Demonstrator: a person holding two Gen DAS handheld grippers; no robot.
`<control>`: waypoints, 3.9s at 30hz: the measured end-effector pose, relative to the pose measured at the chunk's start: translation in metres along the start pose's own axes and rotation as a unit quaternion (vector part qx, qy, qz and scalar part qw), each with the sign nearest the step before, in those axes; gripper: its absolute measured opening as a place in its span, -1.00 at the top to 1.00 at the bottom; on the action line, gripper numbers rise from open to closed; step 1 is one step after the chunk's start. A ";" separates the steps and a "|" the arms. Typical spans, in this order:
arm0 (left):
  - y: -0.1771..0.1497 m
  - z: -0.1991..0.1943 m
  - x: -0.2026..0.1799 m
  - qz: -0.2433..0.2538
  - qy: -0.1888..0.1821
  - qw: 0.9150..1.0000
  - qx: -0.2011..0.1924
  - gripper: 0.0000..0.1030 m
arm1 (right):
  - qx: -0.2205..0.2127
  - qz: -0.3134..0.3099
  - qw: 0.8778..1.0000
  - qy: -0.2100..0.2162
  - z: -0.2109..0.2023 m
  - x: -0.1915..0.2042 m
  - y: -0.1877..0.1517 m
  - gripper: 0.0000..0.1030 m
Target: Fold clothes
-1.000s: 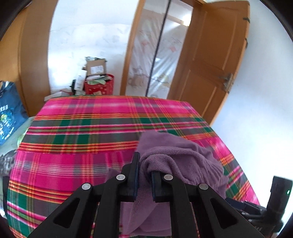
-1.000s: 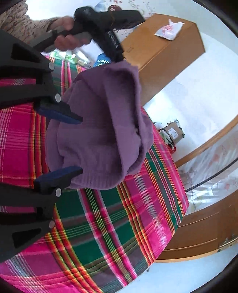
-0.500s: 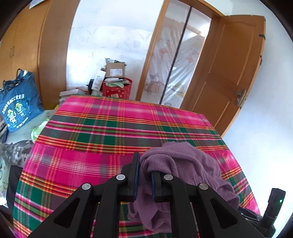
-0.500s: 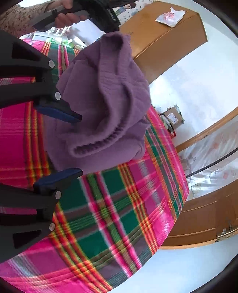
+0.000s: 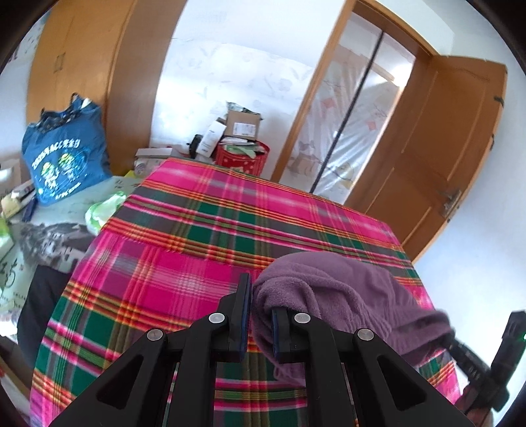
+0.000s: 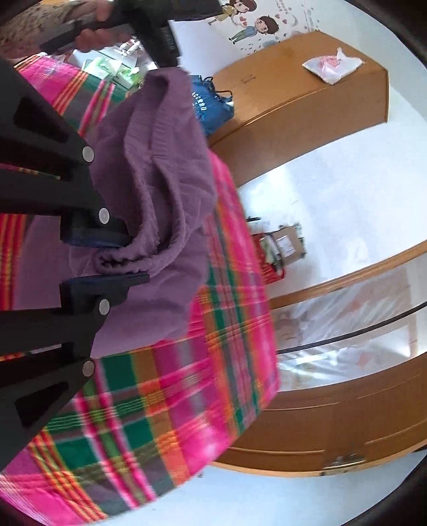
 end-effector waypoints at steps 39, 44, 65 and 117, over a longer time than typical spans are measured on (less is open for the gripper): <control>-0.061 -0.037 0.140 -0.165 0.076 0.983 0.036 0.79 | 0.010 -0.175 0.977 0.124 0.165 0.234 0.049 0.74; -0.070 -0.036 0.147 -0.163 0.086 0.982 0.047 0.79 | 0.022 -0.187 0.972 0.139 0.184 0.265 0.045 0.74; -0.079 -0.042 0.169 -0.149 0.117 0.980 0.065 0.69 | 0.181 -0.229 0.945 0.146 0.232 0.310 -0.054 0.56; -0.075 0.078 -0.010 -0.151 -0.064 0.958 0.233 -0.06 | 0.128 -0.177 0.975 -0.032 0.016 -0.011 -0.097 0.05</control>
Point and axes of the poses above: each gripper's, at about its wrist camera, not at the fingertips, and z roughly the way its jaws point, x to its left, y to its top, the point moved 8 cm from there along z, roughly the way its jaws point, and after that the axes turned 8 degrees about -x, right-handed, at the moved point
